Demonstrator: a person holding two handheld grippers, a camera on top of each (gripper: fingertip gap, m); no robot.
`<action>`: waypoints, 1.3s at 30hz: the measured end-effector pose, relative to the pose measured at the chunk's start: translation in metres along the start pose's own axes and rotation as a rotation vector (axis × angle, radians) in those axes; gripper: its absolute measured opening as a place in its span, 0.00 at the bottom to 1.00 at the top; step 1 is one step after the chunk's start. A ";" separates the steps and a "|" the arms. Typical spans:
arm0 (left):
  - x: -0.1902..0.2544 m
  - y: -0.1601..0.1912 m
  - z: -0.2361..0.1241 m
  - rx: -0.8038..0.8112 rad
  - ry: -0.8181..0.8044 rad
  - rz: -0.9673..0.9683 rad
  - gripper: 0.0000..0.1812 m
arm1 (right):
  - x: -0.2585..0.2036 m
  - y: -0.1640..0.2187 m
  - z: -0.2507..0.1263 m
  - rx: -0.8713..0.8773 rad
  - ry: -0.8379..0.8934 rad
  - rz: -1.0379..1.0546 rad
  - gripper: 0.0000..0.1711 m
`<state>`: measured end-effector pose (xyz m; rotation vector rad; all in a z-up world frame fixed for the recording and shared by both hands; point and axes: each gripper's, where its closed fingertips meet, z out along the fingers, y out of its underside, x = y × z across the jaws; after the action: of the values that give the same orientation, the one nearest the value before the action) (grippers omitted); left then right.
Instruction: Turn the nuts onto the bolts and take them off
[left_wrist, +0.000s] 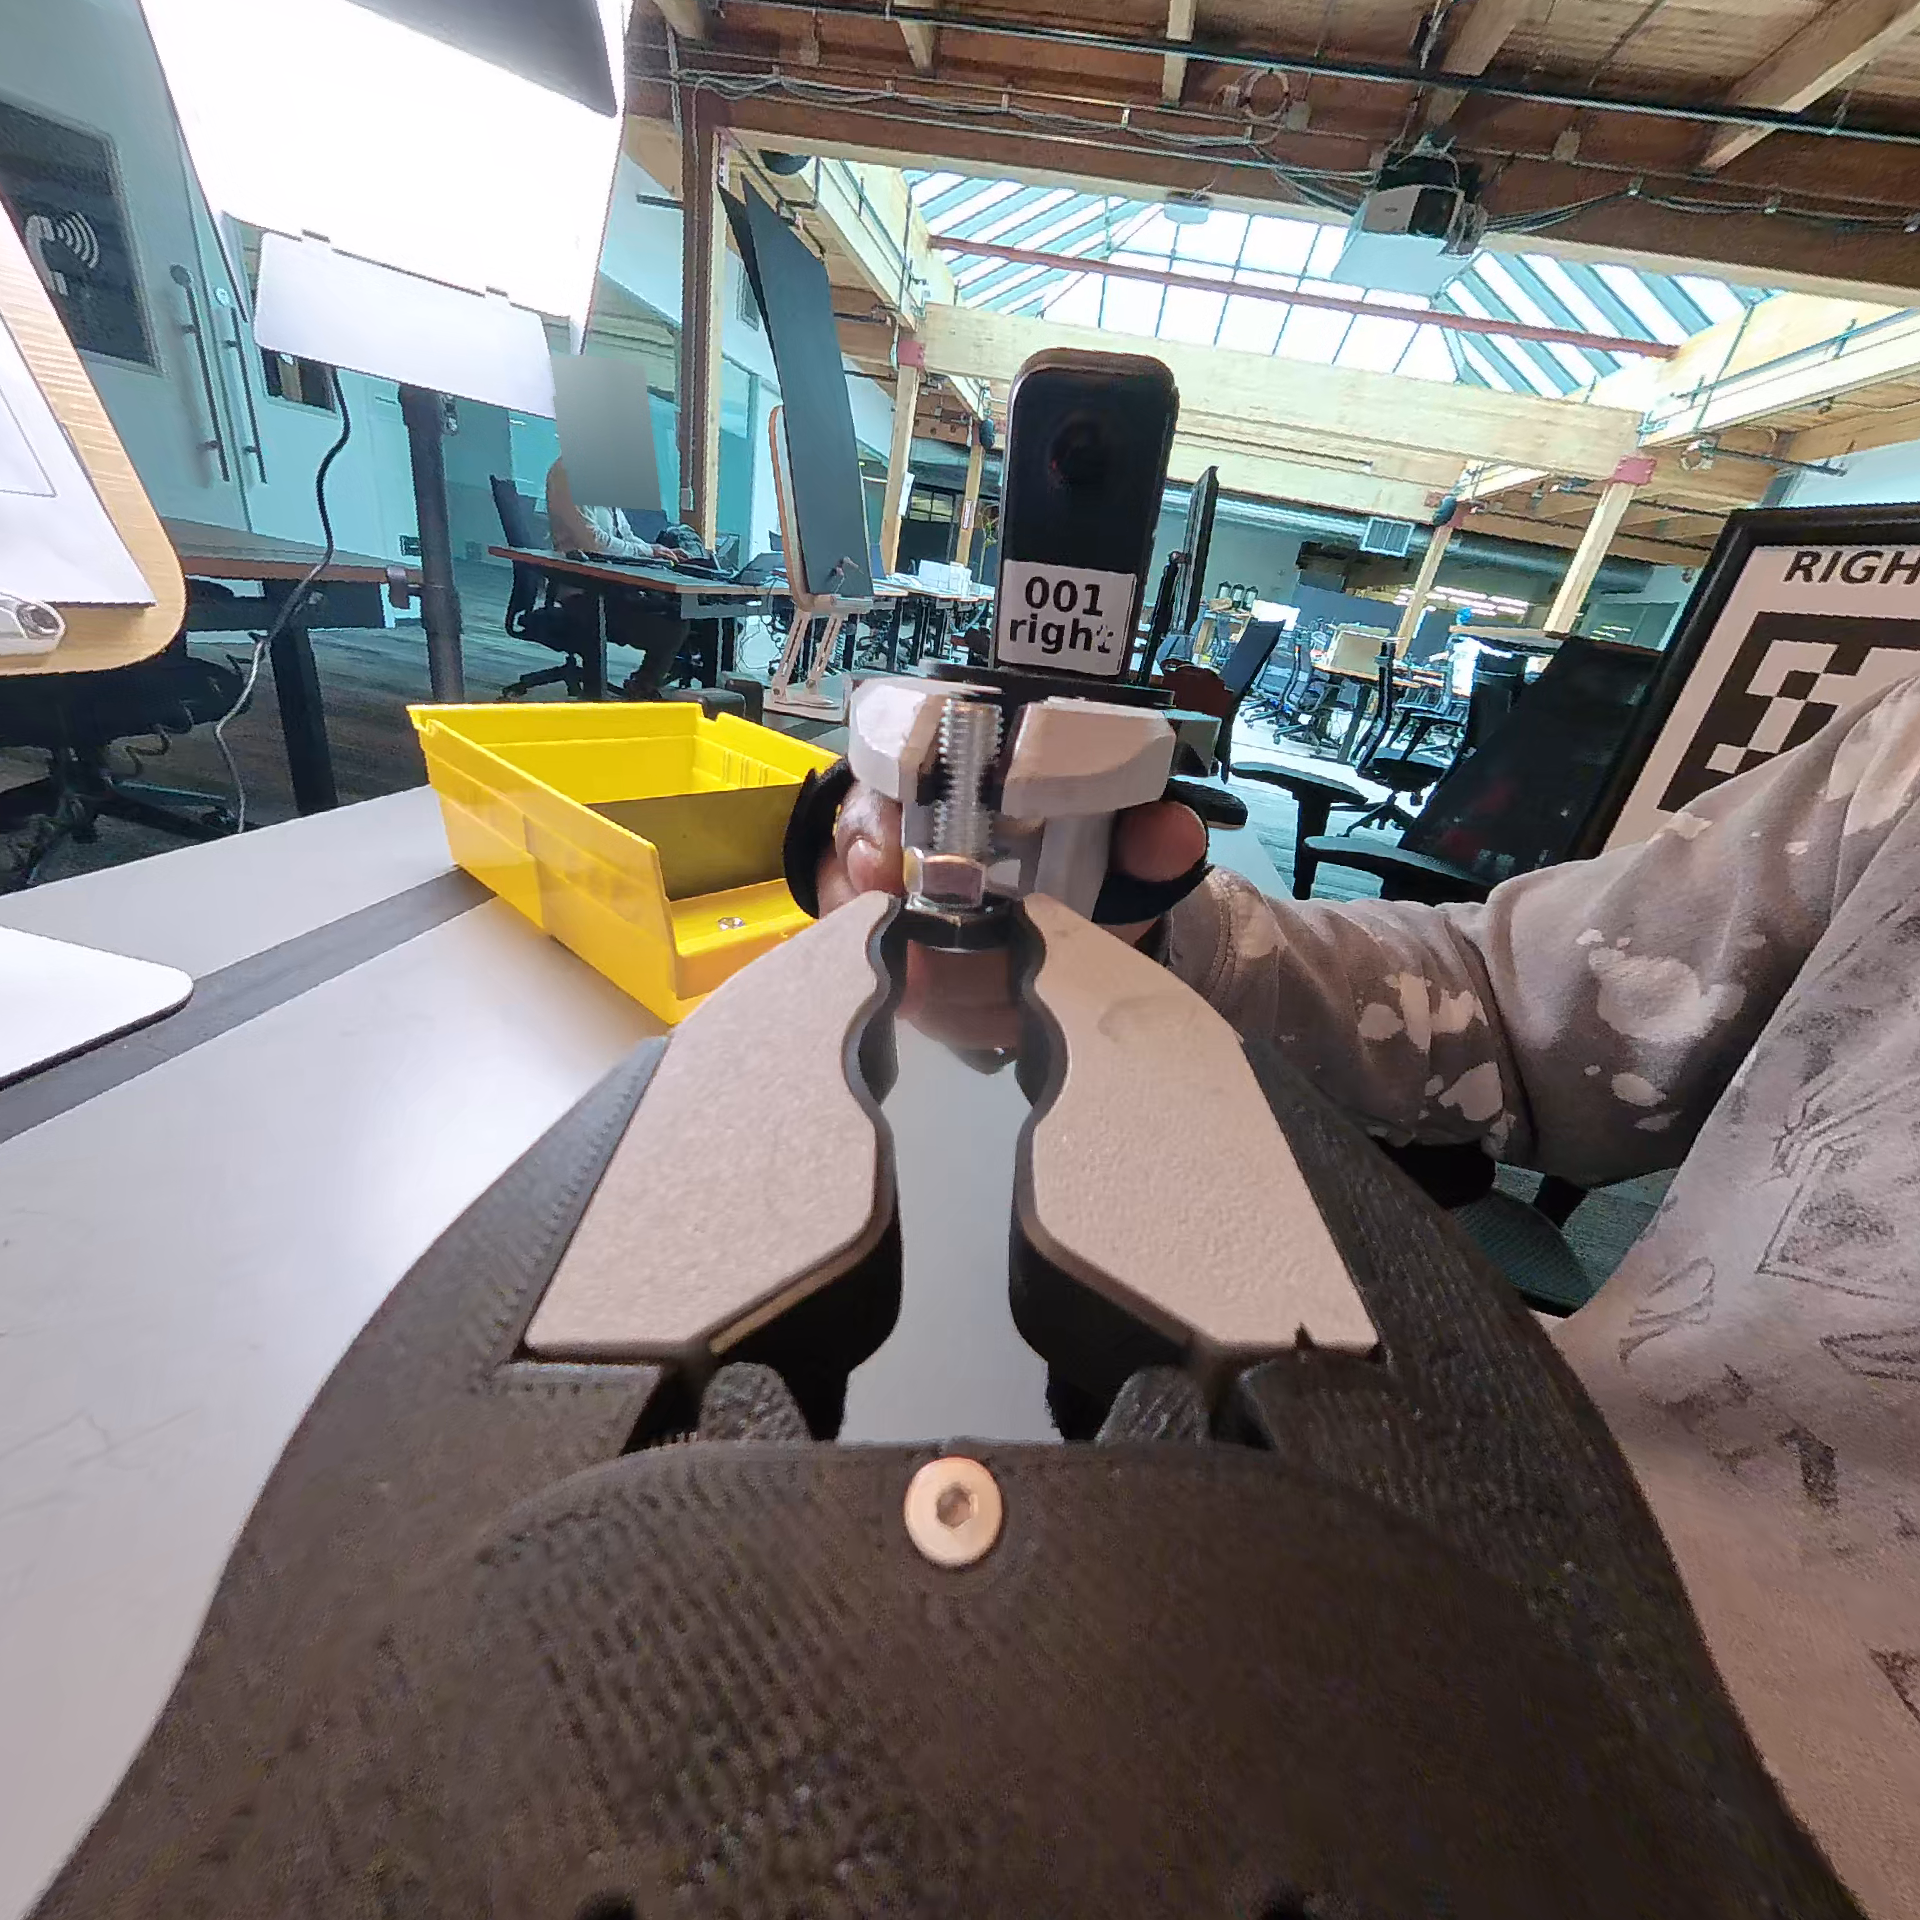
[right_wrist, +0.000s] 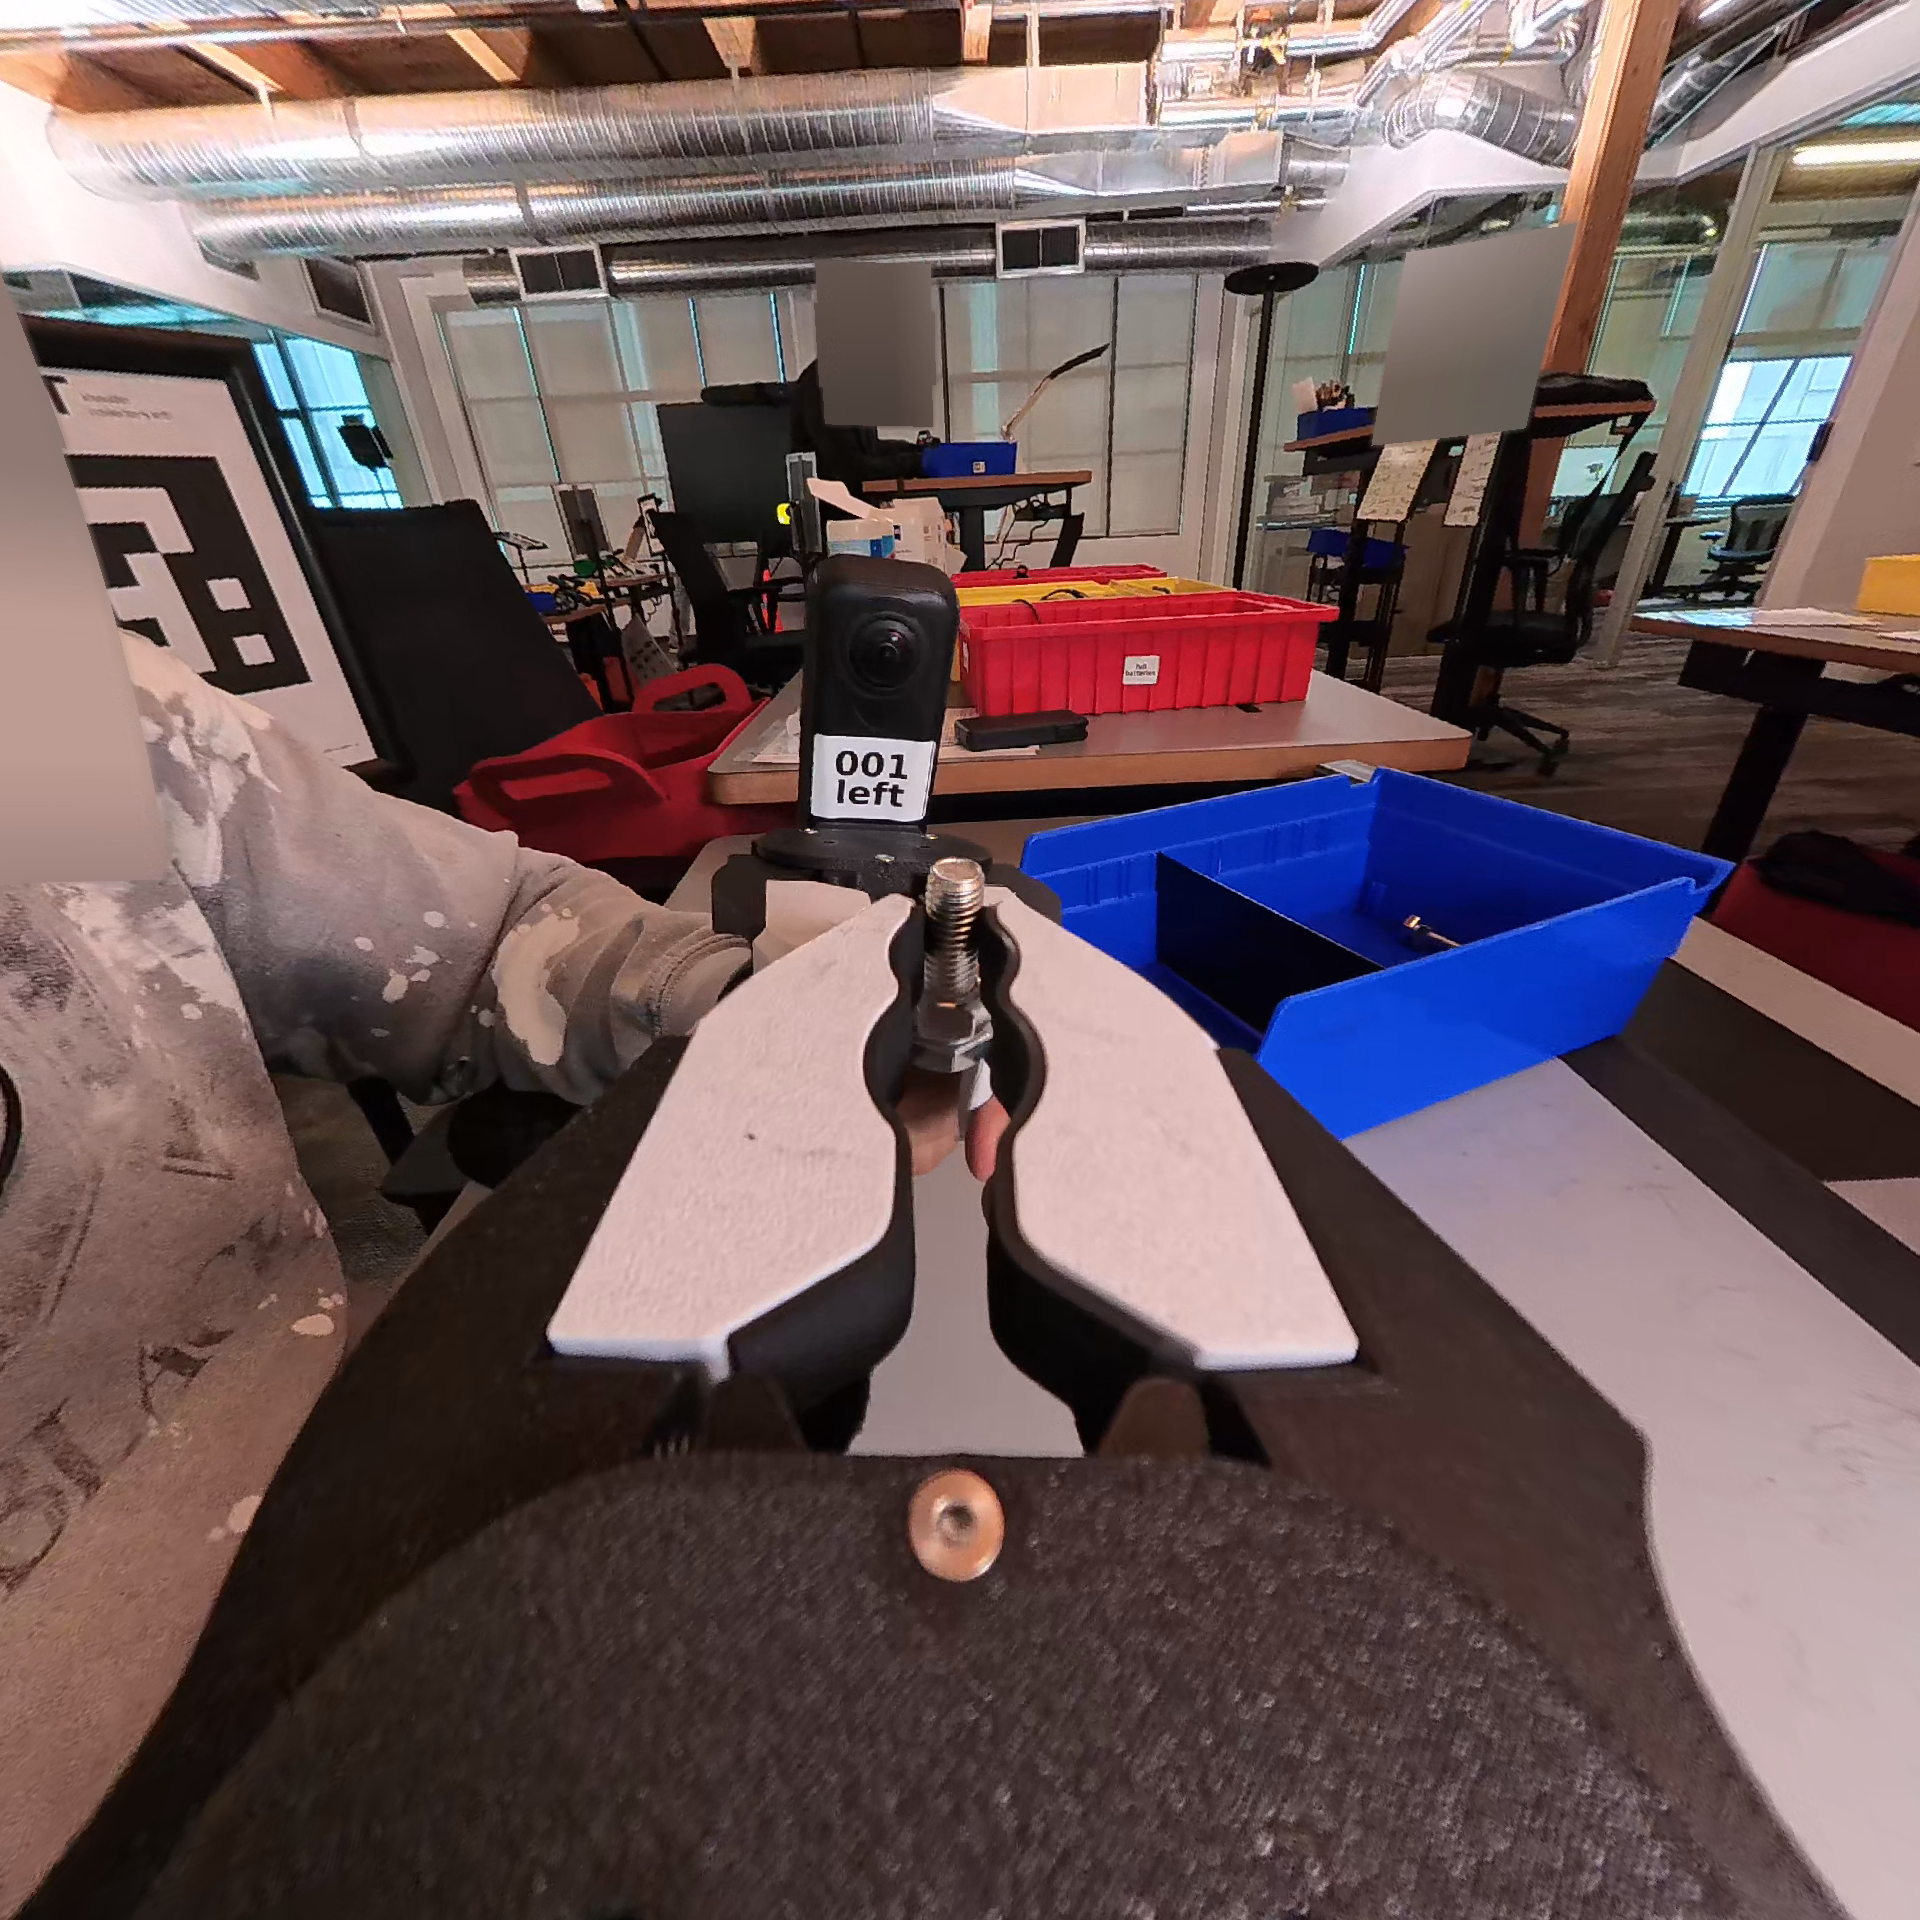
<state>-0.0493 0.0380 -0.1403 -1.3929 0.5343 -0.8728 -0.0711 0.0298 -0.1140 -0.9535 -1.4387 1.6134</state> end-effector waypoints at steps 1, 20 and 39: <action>0.000 0.000 0.000 -0.001 -0.001 0.003 0.10 | 0.000 0.000 0.000 0.000 -0.001 0.003 0.05; -0.001 -0.004 -0.002 0.039 -0.002 -0.004 0.10 | 0.001 -0.004 -0.001 0.025 -0.002 0.035 0.05; -0.017 -0.014 -0.011 0.154 -0.088 -0.017 0.10 | 0.020 0.001 0.001 -0.015 0.165 0.073 0.19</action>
<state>-0.0710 0.0449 -0.1309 -1.2902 0.3804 -0.8445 -0.0812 0.0475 -0.1156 -1.1316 -1.3183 1.5396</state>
